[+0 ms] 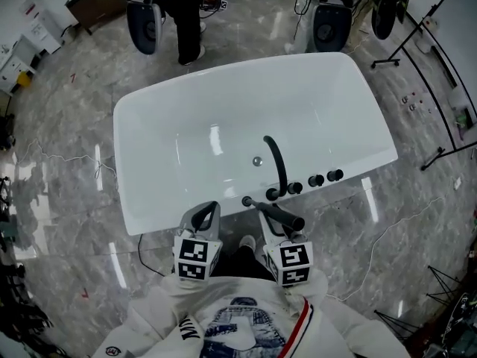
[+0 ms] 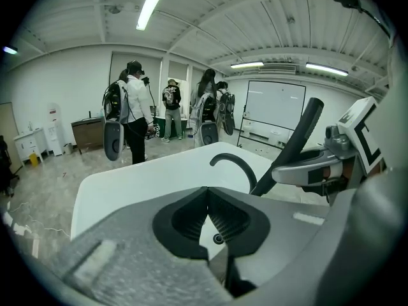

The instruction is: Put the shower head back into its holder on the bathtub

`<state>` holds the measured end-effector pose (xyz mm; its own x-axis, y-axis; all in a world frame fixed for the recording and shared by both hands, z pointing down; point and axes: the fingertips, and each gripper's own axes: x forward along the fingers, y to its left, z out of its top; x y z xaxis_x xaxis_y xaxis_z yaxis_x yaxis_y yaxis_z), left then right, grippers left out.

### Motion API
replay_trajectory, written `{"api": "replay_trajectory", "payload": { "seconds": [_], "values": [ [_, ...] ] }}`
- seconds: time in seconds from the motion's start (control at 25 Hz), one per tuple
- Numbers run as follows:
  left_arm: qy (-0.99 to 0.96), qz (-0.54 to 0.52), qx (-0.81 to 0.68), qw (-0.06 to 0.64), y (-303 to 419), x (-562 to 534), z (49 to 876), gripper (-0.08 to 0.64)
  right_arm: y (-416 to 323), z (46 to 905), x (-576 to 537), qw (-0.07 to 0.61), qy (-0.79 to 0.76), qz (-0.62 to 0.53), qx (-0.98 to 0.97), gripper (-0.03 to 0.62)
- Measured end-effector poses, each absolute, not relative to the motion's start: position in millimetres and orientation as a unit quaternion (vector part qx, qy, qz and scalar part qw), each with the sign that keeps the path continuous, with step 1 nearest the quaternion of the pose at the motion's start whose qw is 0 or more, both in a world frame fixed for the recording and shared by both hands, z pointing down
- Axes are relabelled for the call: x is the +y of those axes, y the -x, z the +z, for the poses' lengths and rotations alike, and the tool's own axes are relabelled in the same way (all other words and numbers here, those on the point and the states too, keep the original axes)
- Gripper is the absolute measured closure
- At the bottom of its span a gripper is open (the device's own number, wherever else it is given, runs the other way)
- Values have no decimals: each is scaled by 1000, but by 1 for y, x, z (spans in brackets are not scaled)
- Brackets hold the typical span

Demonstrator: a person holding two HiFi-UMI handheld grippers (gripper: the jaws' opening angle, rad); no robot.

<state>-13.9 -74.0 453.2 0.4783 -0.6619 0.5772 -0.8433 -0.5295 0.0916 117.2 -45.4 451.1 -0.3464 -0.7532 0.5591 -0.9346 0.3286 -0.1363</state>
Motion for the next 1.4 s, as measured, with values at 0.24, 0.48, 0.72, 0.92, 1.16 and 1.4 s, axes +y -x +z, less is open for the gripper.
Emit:
{"api": "replay_trajectory", "payload": {
  "seconds": [0.24, 0.48, 0.72, 0.92, 1.16, 1.4],
  "values": [
    [-836, 253, -448, 191, 24, -69, 473, 554, -107, 469, -49, 213, -533, 227, -787, 456],
    [-841, 255, -434, 199, 28, -76, 493, 554, -102, 484, -55, 223, -545, 224, -777, 456],
    [-849, 250, -419, 203, 26, -79, 513, 554, -102, 499, -56, 231, -559, 224, -764, 456],
    [-852, 248, -412, 209, 23, -79, 532, 554, -105, 513, -55, 235, -569, 232, -753, 456],
    [-851, 252, -408, 216, 27, -76, 555, 554, -103, 538, -53, 243, -574, 243, -743, 456],
    [-853, 254, -403, 214, 27, -81, 582, 554, -100, 564, -56, 246, -577, 252, -737, 456]
  ]
}}
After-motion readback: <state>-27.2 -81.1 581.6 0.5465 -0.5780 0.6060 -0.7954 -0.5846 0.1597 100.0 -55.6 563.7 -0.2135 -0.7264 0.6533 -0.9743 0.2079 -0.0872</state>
